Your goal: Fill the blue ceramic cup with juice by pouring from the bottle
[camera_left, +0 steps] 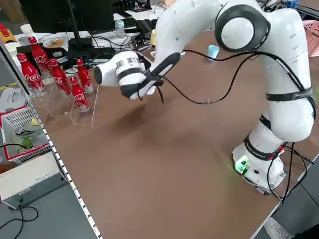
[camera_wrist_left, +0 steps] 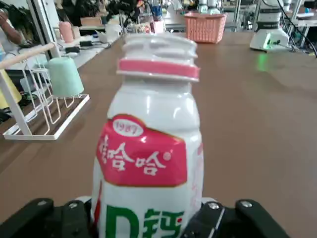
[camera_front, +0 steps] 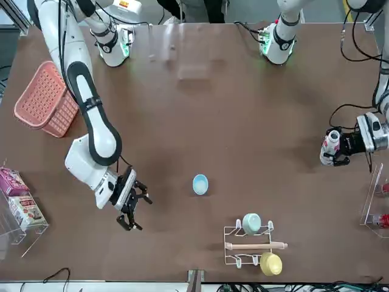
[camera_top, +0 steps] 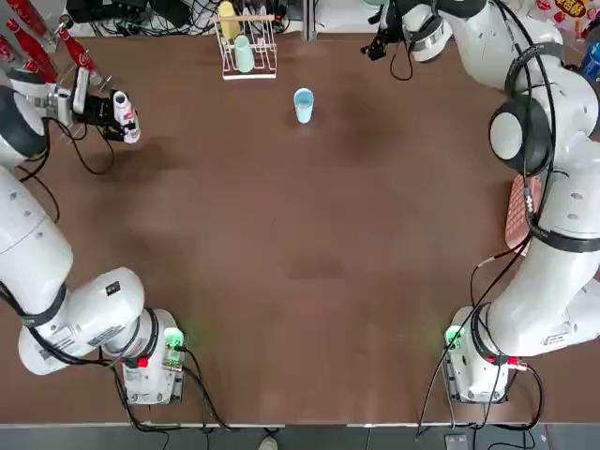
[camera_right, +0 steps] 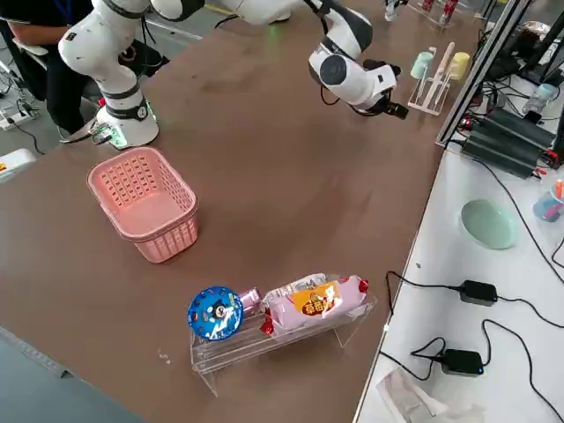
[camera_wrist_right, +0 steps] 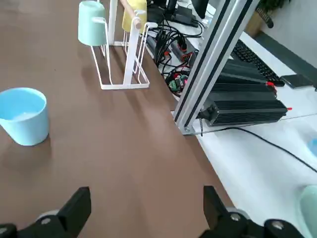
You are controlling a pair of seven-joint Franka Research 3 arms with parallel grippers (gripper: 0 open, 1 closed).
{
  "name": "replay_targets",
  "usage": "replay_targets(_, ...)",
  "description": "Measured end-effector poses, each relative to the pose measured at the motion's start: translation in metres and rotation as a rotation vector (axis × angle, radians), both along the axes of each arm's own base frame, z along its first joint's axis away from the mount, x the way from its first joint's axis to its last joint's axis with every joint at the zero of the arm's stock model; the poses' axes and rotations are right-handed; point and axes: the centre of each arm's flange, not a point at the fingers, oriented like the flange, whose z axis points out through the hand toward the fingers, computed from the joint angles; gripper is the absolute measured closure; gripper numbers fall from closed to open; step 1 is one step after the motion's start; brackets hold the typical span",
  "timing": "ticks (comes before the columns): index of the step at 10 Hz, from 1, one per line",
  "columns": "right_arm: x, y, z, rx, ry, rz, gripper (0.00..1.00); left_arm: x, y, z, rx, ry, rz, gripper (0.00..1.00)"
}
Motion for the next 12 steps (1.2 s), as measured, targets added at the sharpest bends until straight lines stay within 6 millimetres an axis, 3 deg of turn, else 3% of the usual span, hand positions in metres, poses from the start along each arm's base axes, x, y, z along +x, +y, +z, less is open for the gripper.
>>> replay_targets(3,-0.004,0.013,0.015,0.067,0.098,-0.082,0.00,-0.030,0.043,-0.023,-0.109,0.010,0.072,0.58)
replay_targets(7,-0.003,0.006,0.040,0.089,0.164,-0.103,0.00,-0.053,0.053,-0.061,-0.238,0.064,0.070,0.58)
replay_targets(10,-0.001,-0.001,0.043,0.084,0.157,-0.114,0.00,-0.065,0.075,-0.080,-0.261,0.070,0.109,0.58)
replay_targets(12,0.000,-0.003,0.045,0.060,0.149,-0.107,0.00,-0.064,0.076,-0.086,-0.288,0.070,0.097,0.58)
